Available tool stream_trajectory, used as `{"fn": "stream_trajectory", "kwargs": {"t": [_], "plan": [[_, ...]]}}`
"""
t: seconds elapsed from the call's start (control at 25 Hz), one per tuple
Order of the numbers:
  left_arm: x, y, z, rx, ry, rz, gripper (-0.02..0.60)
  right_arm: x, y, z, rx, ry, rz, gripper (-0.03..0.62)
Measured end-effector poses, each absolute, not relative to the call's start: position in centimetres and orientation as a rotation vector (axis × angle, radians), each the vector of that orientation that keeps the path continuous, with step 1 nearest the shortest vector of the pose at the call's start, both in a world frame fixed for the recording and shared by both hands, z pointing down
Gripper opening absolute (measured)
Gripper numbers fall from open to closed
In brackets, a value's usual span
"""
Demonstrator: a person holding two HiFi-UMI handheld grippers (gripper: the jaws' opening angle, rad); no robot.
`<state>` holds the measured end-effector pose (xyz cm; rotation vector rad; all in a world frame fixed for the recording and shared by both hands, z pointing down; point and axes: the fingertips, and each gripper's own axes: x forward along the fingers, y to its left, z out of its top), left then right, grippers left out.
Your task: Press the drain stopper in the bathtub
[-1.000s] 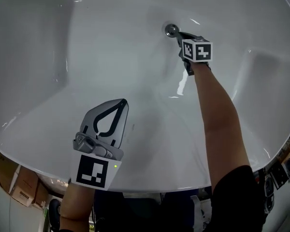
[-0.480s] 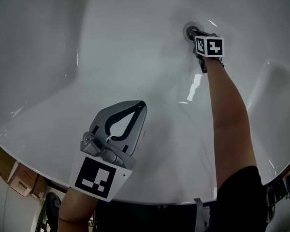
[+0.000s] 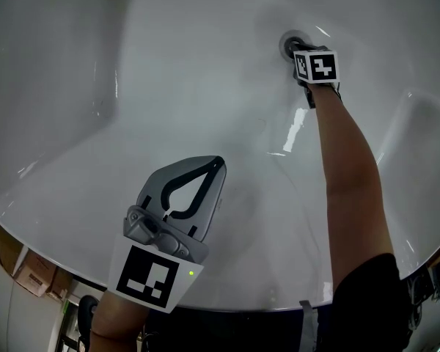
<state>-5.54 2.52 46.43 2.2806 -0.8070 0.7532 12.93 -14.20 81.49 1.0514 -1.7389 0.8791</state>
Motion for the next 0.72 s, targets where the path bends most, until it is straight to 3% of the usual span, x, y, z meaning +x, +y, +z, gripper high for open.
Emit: {"fn": "stream_trajectory", "kwargs": {"t": [0.56,0.72], "plan": [[-5.2,1.9,46.0,2.337,-0.798,0.755,0.006,13.2,-14.5,81.8,1.103,-1.719,0.871,0.012],[-5.5,1.6,46.7,2.324,-0.877,0.712,0.006,14.2,-14.6,78.1,1.206,-1.748,0.911,0.011]]}}
